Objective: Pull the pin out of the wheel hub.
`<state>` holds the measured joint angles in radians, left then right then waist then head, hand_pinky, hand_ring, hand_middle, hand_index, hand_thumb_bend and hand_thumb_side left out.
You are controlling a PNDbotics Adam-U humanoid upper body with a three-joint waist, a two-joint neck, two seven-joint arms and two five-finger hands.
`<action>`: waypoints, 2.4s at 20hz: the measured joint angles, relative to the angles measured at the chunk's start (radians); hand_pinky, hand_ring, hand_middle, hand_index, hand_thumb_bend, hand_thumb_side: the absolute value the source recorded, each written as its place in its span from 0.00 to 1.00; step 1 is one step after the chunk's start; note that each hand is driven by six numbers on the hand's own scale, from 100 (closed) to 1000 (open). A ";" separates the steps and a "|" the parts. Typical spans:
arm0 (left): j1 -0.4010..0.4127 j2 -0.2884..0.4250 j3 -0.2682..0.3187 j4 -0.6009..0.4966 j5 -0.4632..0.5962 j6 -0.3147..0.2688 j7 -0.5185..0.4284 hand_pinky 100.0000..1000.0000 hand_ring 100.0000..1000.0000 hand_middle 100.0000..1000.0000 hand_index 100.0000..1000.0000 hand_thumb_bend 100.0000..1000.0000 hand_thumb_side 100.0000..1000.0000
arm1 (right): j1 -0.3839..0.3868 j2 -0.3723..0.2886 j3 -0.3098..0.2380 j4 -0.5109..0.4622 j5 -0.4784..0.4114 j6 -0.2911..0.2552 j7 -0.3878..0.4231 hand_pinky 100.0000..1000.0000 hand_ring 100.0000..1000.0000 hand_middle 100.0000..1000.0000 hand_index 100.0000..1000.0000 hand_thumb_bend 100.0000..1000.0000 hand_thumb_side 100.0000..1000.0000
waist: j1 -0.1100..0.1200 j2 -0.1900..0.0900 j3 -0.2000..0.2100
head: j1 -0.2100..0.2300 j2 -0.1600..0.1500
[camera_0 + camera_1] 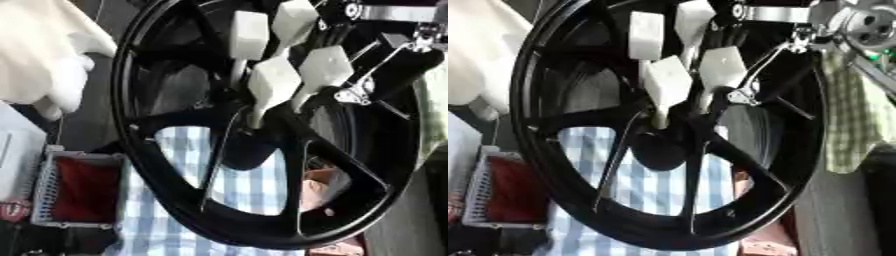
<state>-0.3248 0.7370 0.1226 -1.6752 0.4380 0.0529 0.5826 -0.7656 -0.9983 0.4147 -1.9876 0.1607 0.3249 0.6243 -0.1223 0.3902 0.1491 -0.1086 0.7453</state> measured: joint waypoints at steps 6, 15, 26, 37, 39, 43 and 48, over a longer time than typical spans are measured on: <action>0.001 0.000 0.000 -0.001 0.000 0.000 0.000 0.70 0.83 0.83 0.79 0.64 0.69 | 0.000 0.000 -0.002 0.000 0.003 0.000 0.007 0.71 0.63 0.50 0.58 0.09 0.00 | -0.001 0.003 0.001 | 0.000 -0.001; 0.008 -0.001 0.001 -0.001 0.000 0.000 0.000 0.70 0.83 0.83 0.79 0.63 0.69 | -0.010 0.001 -0.010 0.000 -0.040 -0.002 -0.042 0.70 0.59 0.43 0.51 0.00 0.00 | -0.001 0.006 -0.001 | 0.000 -0.001; 0.010 -0.001 0.005 -0.001 0.000 -0.003 0.002 0.71 0.83 0.83 0.79 0.63 0.69 | -0.017 0.001 -0.070 0.000 -0.040 -0.041 -0.073 0.68 0.56 0.39 0.47 0.00 0.00 | -0.003 0.006 -0.008 | 0.001 0.000; 0.017 -0.001 0.011 -0.001 0.000 -0.006 0.007 0.71 0.83 0.83 0.79 0.62 0.69 | 0.025 0.000 -0.236 0.000 -0.081 0.014 -0.149 0.68 0.55 0.38 0.47 0.00 0.00 | 0.011 0.006 -0.027 | 0.009 0.000; 0.019 -0.001 0.011 -0.001 0.000 -0.007 0.008 0.71 0.83 0.83 0.79 0.62 0.69 | 0.037 -0.001 -0.265 0.000 -0.080 0.033 -0.163 0.68 0.55 0.38 0.47 0.00 0.00 | 0.014 0.006 -0.028 | 0.011 0.000; 0.027 -0.001 0.014 -0.001 0.000 -0.009 0.010 0.71 0.83 0.83 0.79 0.62 0.69 | 0.084 -0.012 -0.342 0.028 -0.083 0.091 -0.213 0.69 0.55 0.38 0.47 0.00 0.00 | 0.026 0.006 -0.034 | 0.024 -0.001; 0.036 0.000 0.021 -0.006 0.000 -0.012 0.017 0.71 0.83 0.83 0.79 0.62 0.69 | 0.124 -0.020 -0.440 0.186 -0.080 0.129 -0.300 0.69 0.55 0.38 0.48 0.00 0.00 | 0.036 0.006 -0.043 | 0.036 -0.001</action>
<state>-0.2891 0.7368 0.1432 -1.6813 0.4380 0.0406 0.5994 -0.6413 -1.0180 -0.0250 -1.8015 0.0810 0.4536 0.3242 -0.0860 0.3959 0.1058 -0.0724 0.7440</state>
